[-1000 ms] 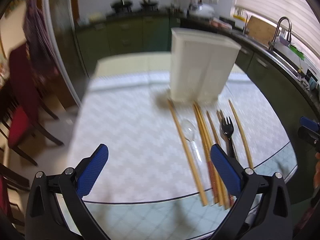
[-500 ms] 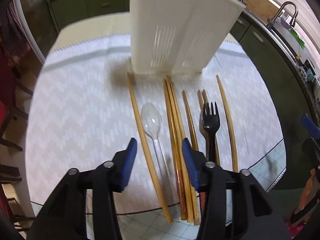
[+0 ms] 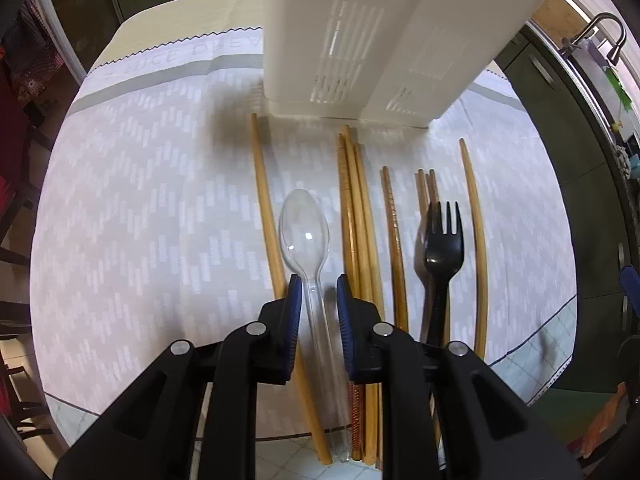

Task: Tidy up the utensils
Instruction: 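Close the left gripper on the clear plastic spoon while the right tool moves toward the black fork, then close the right gripper on the black plastic fork, then lift the spoon and fork over the white holder and open both grippers, then grasp a wooden chopstick with the left gripper while the right grasps another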

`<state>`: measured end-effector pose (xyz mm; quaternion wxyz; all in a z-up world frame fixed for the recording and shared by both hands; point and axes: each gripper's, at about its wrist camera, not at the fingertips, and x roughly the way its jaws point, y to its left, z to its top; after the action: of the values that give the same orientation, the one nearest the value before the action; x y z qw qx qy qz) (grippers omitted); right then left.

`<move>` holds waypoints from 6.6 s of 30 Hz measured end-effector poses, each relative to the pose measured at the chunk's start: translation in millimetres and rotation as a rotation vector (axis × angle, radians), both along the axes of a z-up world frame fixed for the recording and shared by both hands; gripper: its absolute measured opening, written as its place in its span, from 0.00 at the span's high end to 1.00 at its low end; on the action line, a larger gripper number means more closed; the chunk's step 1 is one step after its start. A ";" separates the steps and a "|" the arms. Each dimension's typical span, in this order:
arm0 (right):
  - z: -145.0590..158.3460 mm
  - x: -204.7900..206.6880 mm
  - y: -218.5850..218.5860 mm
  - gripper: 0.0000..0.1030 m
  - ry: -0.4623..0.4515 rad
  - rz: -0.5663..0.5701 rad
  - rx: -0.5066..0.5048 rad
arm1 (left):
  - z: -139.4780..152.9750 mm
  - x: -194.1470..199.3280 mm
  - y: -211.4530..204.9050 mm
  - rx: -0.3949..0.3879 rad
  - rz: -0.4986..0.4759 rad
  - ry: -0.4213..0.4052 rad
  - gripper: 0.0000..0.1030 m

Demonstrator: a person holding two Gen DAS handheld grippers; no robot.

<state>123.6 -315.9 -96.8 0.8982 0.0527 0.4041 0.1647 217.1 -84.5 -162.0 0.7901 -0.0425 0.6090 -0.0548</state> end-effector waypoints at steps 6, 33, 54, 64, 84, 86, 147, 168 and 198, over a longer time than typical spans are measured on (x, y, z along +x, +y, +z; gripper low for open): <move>-6.6 8.8 12.4 0.04 0.019 0.027 -0.028 | -6.3 5.2 0.7 0.010 -0.006 0.026 0.83; -72.5 88.7 93.7 0.49 0.421 0.239 -0.004 | 21.7 9.9 37.2 -0.023 -0.031 -0.056 0.92; -91.4 126.6 124.7 0.93 0.453 0.197 0.035 | 44.5 -19.6 35.7 -0.024 -0.076 -0.107 0.92; -37.0 91.2 109.7 0.95 0.238 0.213 0.107 | 67.6 -26.8 39.3 -0.033 -0.083 -0.184 0.92; 52.3 31.9 72.9 0.95 -0.171 0.121 0.106 | 200.0 -27.8 45.9 -0.137 -0.063 -0.584 0.92; 57.2 29.3 71.2 0.95 -0.192 0.112 0.102 | 219.5 -17.8 45.6 -0.137 -0.047 -0.671 0.92; 98.2 142.1 78.9 0.74 -0.424 -0.112 0.052 | 150.1 -0.2 69.2 -0.004 0.056 -0.637 0.45; -32.0 91.1 36.1 0.47 0.154 0.031 -0.123 | 20.2 24.0 47.9 0.139 0.060 -0.061 0.43; -78.4 150.2 85.1 0.69 0.464 0.039 -0.246 | 1.3 42.0 72.6 0.189 0.019 0.034 0.92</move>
<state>273.7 -230.8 -175.2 0.7777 -0.0283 0.6173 0.1149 259.1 -11.9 -160.7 0.7808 0.0254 0.6242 0.0113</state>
